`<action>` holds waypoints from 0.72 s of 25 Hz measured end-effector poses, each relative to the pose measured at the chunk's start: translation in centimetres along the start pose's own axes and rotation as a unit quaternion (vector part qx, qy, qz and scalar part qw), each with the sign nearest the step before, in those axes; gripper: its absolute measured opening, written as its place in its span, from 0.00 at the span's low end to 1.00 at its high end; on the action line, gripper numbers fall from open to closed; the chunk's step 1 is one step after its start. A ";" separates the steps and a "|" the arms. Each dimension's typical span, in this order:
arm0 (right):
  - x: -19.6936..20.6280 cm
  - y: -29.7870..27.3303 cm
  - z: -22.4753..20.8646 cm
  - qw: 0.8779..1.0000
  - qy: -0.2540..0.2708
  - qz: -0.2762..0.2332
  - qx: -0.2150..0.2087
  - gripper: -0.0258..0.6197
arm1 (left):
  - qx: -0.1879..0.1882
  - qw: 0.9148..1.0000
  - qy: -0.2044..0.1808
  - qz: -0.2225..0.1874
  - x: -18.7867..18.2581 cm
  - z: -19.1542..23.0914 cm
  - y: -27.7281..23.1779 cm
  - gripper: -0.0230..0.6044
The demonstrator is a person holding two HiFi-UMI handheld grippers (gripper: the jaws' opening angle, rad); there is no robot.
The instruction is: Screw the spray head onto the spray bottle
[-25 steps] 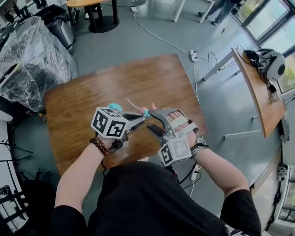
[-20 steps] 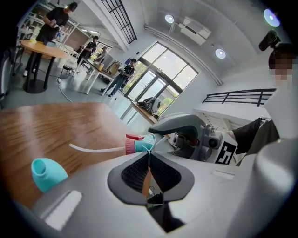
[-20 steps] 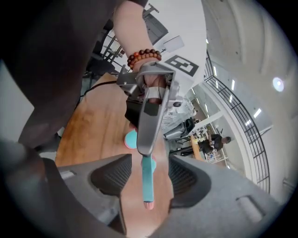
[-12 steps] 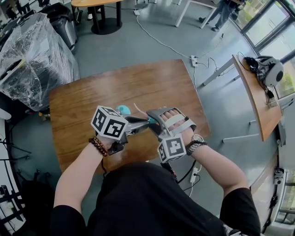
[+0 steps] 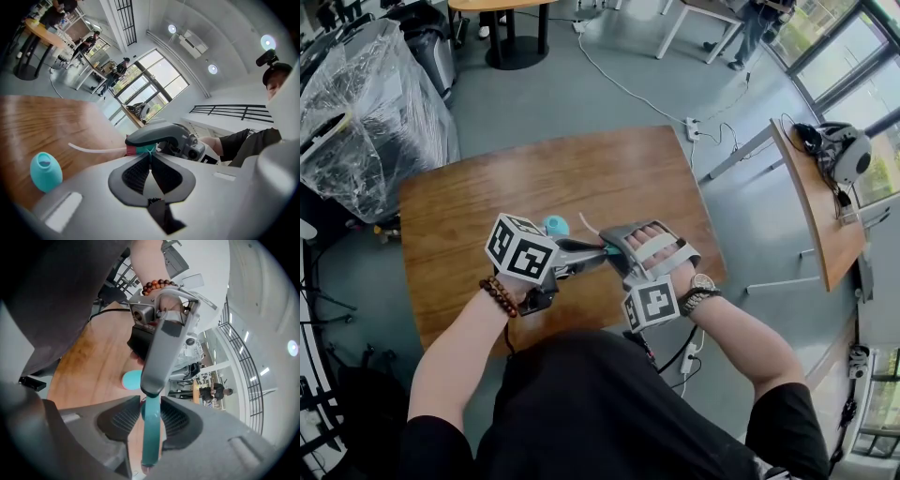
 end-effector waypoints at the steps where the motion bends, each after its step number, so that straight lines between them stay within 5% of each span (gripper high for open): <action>1: -0.1 0.0 0.0 1.000 0.002 0.000 0.002 0.23 | 0.002 1.000 0.000 -0.002 -0.1 0.0 0.1 0.09; 7: 0.0 0.0 0.0 1.000 0.004 0.008 -0.004 0.23 | 0.004 1.000 0.004 -0.017 -0.3 -0.1 0.2 0.11; 10: 0.1 -0.2 0.0 1.000 0.001 0.011 -0.009 0.23 | 0.002 1.000 0.004 -0.016 -0.1 0.1 0.4 0.31; 18: 0.6 -0.5 0.1 1.000 -0.015 0.013 -0.025 0.23 | -0.048 0.998 -0.039 -0.008 0.2 0.9 2.5 0.41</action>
Point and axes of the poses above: the fingertips, and each gripper's own axes: y backward along the fingers, z to its left, x out of its underside, the point moved 2 cm from there along y, backward along the fingers, and after that the axes turned 13 degrees about -y, right-handed, at the moved point
